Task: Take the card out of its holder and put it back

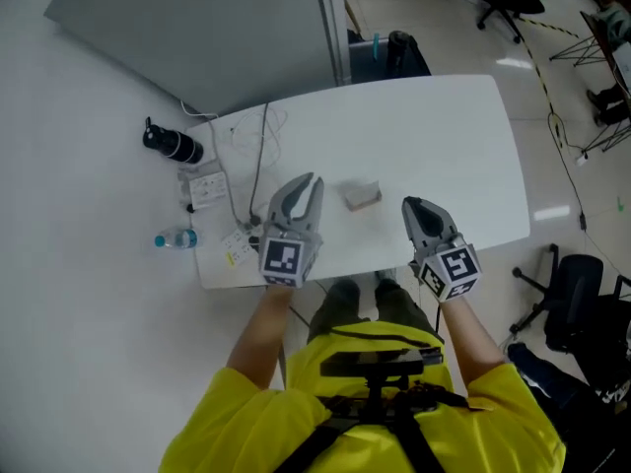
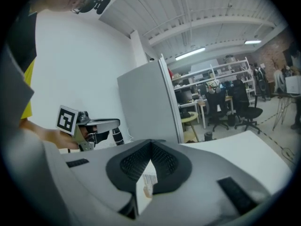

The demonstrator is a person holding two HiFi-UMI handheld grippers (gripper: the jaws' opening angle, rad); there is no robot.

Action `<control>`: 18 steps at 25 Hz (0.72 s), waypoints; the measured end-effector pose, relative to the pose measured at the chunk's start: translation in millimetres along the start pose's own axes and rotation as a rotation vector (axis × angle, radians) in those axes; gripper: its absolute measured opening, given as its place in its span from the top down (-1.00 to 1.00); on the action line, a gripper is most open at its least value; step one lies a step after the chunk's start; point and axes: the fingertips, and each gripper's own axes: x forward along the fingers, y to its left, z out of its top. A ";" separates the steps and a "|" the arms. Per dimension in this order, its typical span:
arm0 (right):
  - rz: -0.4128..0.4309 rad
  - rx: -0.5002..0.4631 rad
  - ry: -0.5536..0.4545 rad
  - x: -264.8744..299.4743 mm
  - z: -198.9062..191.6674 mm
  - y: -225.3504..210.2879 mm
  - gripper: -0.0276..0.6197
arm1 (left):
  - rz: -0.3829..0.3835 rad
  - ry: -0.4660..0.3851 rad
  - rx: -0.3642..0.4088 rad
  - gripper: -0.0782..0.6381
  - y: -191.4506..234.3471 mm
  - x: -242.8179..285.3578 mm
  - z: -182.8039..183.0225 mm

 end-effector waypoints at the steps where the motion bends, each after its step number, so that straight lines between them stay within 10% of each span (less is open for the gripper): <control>1: 0.007 -0.016 -0.023 -2.6 15.4 3.1 0.90 | 0.034 -0.021 0.000 0.64 2.3 -9.6 16.9; 9: 0.091 -0.117 -0.208 -31.5 107.6 33.4 0.90 | 0.138 -0.177 -0.146 0.64 3.5 -75.4 110.6; 18: 0.111 -0.167 -0.265 -43.9 129.4 43.6 0.90 | 0.161 -0.181 -0.048 0.64 -7.7 -93.4 119.8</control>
